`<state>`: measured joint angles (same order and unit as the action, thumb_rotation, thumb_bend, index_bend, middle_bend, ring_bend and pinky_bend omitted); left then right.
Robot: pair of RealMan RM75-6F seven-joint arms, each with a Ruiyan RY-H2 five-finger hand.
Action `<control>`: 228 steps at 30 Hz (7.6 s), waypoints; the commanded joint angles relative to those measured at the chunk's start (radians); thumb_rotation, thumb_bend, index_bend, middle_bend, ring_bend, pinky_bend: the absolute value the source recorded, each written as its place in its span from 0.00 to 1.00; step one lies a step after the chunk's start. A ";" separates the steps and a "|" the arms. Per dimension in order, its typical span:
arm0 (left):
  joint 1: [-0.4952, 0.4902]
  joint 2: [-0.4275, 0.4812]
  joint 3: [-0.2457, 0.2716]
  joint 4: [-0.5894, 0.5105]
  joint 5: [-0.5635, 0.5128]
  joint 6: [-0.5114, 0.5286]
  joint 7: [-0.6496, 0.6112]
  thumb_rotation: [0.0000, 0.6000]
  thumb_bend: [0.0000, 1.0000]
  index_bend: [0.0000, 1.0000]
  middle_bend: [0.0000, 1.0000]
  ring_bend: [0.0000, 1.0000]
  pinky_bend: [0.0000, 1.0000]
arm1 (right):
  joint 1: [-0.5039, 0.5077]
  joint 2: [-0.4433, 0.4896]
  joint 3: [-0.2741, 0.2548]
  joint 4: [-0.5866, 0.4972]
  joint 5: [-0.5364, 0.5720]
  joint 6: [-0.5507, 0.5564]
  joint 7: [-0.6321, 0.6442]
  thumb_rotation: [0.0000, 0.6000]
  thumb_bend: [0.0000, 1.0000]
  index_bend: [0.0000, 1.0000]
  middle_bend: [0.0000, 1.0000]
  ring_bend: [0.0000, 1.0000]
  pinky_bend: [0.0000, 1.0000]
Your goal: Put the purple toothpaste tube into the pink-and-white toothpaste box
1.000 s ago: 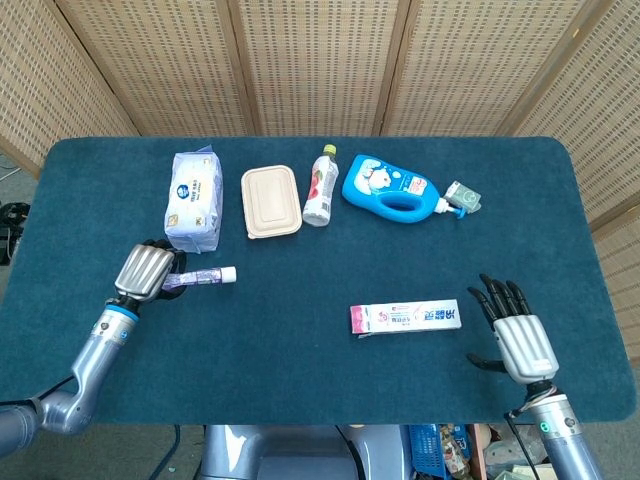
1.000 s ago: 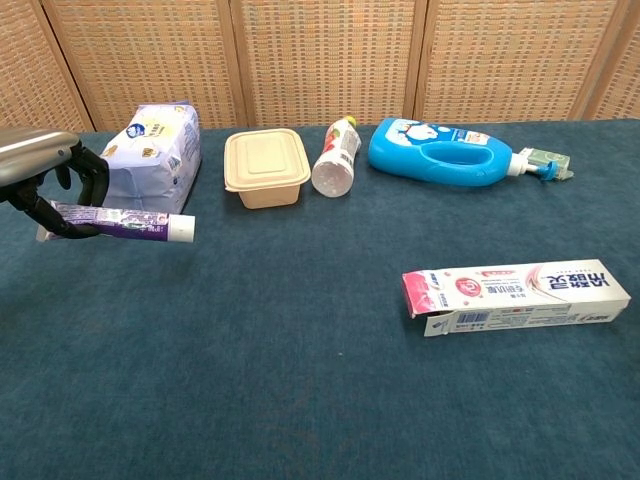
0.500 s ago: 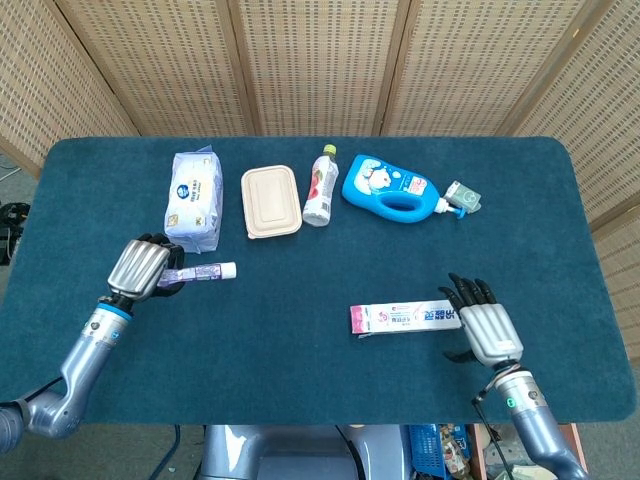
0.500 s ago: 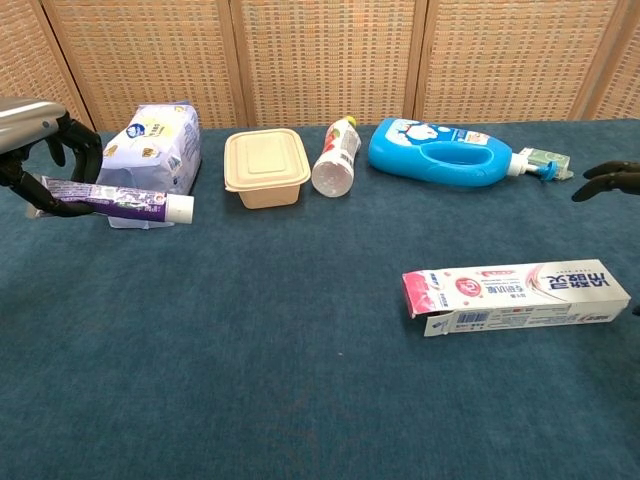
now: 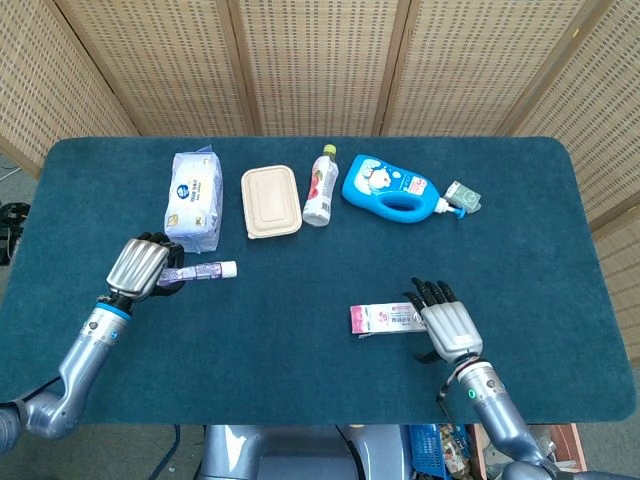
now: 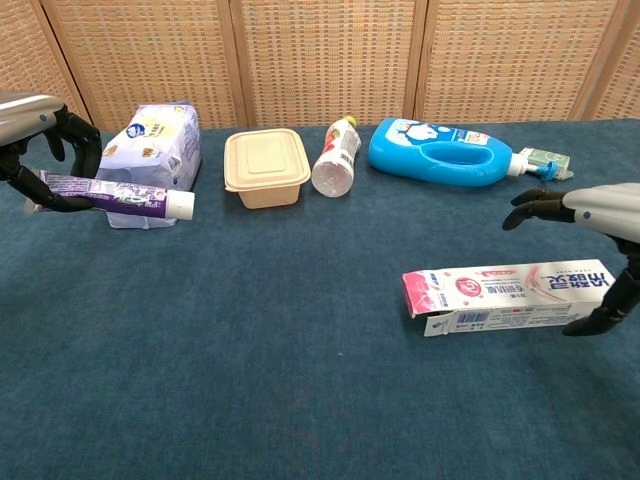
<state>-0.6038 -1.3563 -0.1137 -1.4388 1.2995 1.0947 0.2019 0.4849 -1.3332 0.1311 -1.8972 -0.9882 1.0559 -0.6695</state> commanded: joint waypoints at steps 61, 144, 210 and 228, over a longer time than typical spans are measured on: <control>0.018 -0.003 -0.009 0.013 0.030 -0.004 -0.056 1.00 0.42 0.83 0.60 0.34 0.37 | 0.084 -0.296 -0.009 0.331 -0.053 0.116 0.160 1.00 0.00 0.58 0.50 0.43 0.41; -0.011 0.009 -0.020 -0.296 0.040 -0.045 -0.194 1.00 0.42 0.83 0.62 0.36 0.39 | 0.183 -0.290 0.134 0.041 0.166 0.177 0.166 1.00 0.00 0.62 0.52 0.46 0.47; -0.031 -0.161 -0.049 -0.272 0.048 -0.004 -0.227 1.00 0.41 0.83 0.62 0.36 0.39 | 0.187 -0.242 0.174 -0.071 0.248 0.116 0.339 1.00 0.00 0.62 0.52 0.46 0.48; -0.025 -0.197 -0.052 -0.242 0.061 0.018 -0.261 1.00 0.42 0.83 0.62 0.36 0.38 | 0.175 -0.169 0.253 -0.132 0.394 -0.028 0.562 1.00 0.01 0.62 0.53 0.46 0.48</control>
<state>-0.6293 -1.5499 -0.1642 -1.6822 1.3619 1.1114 -0.0574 0.6607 -1.5102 0.3782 -2.0236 -0.6021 1.0392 -0.1216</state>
